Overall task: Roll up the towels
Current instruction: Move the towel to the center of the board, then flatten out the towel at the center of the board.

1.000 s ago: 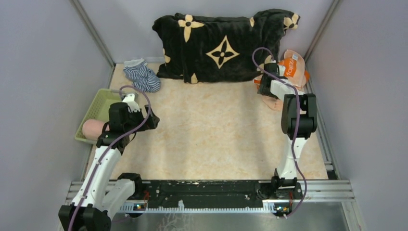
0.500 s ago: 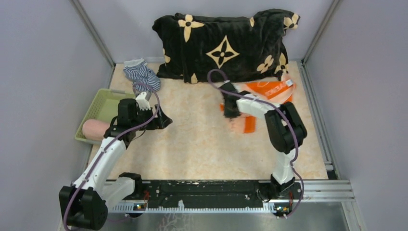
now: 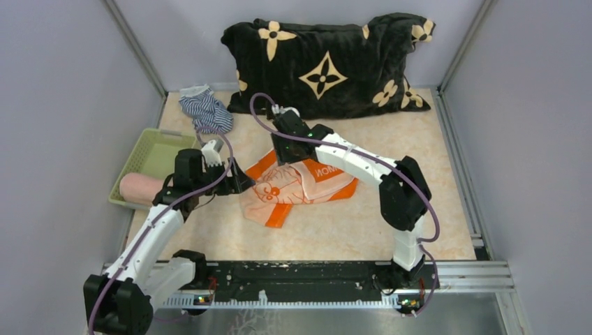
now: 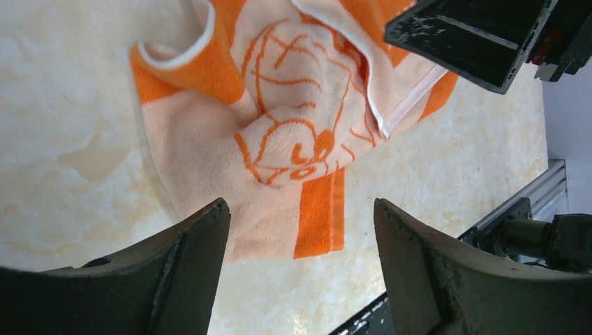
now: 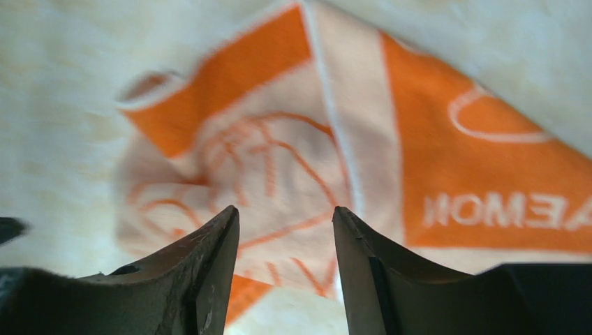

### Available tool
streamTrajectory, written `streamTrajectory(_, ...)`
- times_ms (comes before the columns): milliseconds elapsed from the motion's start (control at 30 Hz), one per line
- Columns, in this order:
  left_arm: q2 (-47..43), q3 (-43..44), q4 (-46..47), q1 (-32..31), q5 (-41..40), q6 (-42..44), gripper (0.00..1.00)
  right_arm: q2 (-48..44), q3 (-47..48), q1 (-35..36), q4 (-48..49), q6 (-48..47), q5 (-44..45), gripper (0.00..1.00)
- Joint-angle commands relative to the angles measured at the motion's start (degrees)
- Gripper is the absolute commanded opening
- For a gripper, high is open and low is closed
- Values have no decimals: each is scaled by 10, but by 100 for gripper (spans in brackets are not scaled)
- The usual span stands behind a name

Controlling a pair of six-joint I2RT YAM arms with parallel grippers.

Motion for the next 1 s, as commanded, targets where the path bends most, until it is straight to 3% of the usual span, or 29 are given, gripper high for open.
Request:
streamTrajectory(0,7,-31,-14,-12,-15,-43,80,-52,-92,-17,-25,-48,43,53)
streamTrajectory(633,190,-51,-6,-125,-131,-100,79,25,-168,-4,-40,-39,29,48)
streamTrajectory(900,240,-43,-9,-135,-195,-92,63,-57,-170,-45,-91,-63,121,2)
streamTrajectory(967,246,-36,-14,-135,-212,-85,55,-97,-167,-82,-107,-72,141,0)
